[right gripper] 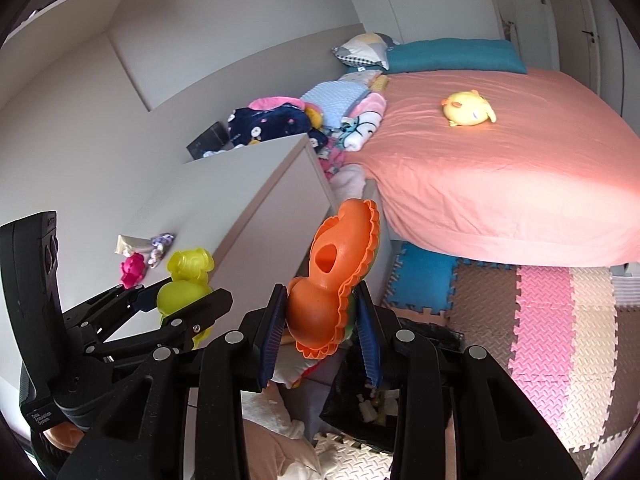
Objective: Collect trash
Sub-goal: 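Carry the lime-green and orange toys over the black bin, then open both grippers to drop the toys into the bin, then move both grippers back to the remaining items on the desk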
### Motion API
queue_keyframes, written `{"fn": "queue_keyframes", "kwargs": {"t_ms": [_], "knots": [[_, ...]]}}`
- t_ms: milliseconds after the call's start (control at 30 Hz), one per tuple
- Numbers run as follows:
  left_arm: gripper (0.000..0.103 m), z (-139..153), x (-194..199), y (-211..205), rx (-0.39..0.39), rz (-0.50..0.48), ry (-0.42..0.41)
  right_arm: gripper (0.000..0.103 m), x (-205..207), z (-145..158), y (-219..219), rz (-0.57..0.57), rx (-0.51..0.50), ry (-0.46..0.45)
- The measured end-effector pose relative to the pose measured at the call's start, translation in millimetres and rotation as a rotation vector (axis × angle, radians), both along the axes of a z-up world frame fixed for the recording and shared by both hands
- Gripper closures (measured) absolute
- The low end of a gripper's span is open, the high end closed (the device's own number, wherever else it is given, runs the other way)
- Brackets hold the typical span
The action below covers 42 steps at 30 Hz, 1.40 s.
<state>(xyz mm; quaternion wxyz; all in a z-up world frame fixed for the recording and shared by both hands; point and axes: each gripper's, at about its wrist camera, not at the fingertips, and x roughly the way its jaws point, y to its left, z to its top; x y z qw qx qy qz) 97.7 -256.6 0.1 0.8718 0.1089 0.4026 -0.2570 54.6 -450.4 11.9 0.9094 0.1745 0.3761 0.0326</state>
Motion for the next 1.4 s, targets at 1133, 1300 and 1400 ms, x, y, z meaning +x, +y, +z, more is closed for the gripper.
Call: {"fn": "queue_keyframes", "kwargs": {"t_ms": [1133,1300,1400], "knots": [[0.005,-23.6,-3.9,-7.3,0.075,-0.023,0.073,0.029,9.2,-14.4,-26.1,-0.096,0.005,0.057],[0.005,-23.5,-2.5,-4.5,0.072,-0.013,0.076,0.029,10.2,-13.9,-21.9,-0.085,0.002,0.057],[0.005,-23.7,-2.7,-3.7,0.073,-0.01,0.075,0.029,10.6,-13.5,-20.6,-0.081,0.003,0.057]]}}
